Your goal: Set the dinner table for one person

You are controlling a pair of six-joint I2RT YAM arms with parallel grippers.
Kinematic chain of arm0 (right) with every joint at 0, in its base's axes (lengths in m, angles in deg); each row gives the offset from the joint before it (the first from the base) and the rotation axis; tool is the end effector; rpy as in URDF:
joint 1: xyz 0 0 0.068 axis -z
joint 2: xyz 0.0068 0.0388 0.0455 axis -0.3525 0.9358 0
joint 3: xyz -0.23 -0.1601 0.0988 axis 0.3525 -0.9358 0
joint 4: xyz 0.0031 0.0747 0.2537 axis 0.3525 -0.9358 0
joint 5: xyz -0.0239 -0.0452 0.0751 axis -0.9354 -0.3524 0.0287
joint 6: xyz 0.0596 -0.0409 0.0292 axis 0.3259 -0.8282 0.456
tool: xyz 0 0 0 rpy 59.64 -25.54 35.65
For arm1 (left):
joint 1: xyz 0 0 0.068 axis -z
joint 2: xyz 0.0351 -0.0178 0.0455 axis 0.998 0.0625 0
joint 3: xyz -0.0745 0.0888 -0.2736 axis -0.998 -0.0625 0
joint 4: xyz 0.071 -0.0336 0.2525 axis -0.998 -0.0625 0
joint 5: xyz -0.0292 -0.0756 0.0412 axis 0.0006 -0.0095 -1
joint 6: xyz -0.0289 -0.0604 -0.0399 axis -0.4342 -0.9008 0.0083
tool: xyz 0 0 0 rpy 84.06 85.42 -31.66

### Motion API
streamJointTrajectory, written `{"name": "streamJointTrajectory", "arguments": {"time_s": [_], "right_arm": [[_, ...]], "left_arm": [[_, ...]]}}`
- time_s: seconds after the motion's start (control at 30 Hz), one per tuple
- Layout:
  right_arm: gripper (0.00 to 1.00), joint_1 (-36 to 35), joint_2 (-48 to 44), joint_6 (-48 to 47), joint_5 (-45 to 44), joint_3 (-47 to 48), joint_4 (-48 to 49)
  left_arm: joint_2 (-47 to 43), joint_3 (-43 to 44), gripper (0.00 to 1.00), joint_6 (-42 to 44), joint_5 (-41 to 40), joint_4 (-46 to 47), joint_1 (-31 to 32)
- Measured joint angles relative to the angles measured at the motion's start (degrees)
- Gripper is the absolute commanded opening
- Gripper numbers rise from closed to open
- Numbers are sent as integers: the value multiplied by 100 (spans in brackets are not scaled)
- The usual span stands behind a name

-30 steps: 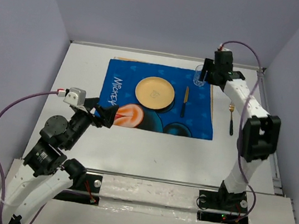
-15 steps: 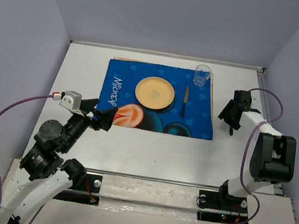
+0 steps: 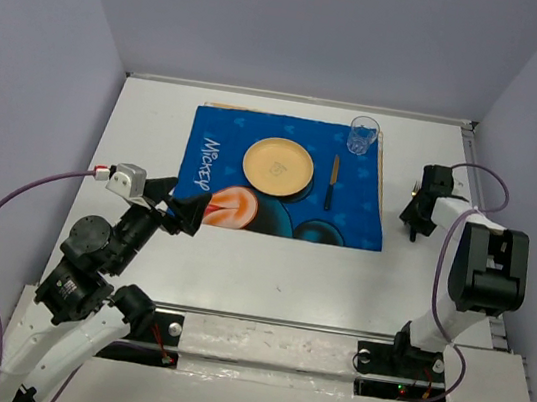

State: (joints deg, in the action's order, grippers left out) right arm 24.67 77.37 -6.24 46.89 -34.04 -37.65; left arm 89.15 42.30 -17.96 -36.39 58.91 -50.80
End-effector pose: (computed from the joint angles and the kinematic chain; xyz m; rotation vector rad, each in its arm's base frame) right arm 0.3479 -0.0428 0.1600 0.7295 2.4780 -0.2358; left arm 0.0795 -0.0469 0.3783 0.1579 1.3722 -0.6396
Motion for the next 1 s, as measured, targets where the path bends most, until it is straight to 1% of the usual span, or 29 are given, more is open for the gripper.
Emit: {"name": "streamJointTrajectory", "arguments": {"time_s": [0.07, 0.1, 0.17, 0.2, 0.27, 0.5, 0.57, 0.67, 0.73, 0.77, 0.83, 0.87, 0.9, 1.0], "right_arm": [[37, 7, 39, -57, -15, 66, 26], [26, 9, 76, -76, -11, 109, 22], [17, 11, 138, -160, 17, 155, 24], [7, 11, 149, -205, 59, 173, 33], [0, 11, 153, -254, 105, 184, 35], [0, 11, -57, -302, 142, 68, 31], [0, 0, -372, -299, 125, -31, -37], [0, -175, -1150, -304, -2, -31, -127], [0, -525, -1565, -254, -151, 79, -205], [0, -1019, -1821, -210, -251, 234, -214], [0, -1781, -1982, -79, -238, 509, -157], [0, -2186, -1982, 22, -234, 675, -87], [0, -2745, -1910, 142, -249, 857, 26], [0, -3799, -1408, 448, -234, 1340, 389]], "left_arm": [[0, 0, 99, 0, 0, 0, 0], [0, -2, 99, 0, 0, 0, 0], [0, -2, 99, 0, 0, 0, 0], [0, 0, 99, 0, 0, 0, 0], [0, 0, 99, 0, 0, 0, 0], [24, -2, 99, 0, 0, 0, 0], [28, 0, 99, 0, 0, 0, 0], [57, 0, 99, 0, -9, 0, 0], [81, 0, 99, 2, -24, 0, 0], [83, 0, 99, 7, -39, 0, 0], [63, -2, 99, 13, -103, 4, -68], [42, -2, 99, 13, -136, 2, -125], [7, -2, 99, 11, -184, 9, -184], [-96, 0, 99, 9, -334, 63, -278]]}}
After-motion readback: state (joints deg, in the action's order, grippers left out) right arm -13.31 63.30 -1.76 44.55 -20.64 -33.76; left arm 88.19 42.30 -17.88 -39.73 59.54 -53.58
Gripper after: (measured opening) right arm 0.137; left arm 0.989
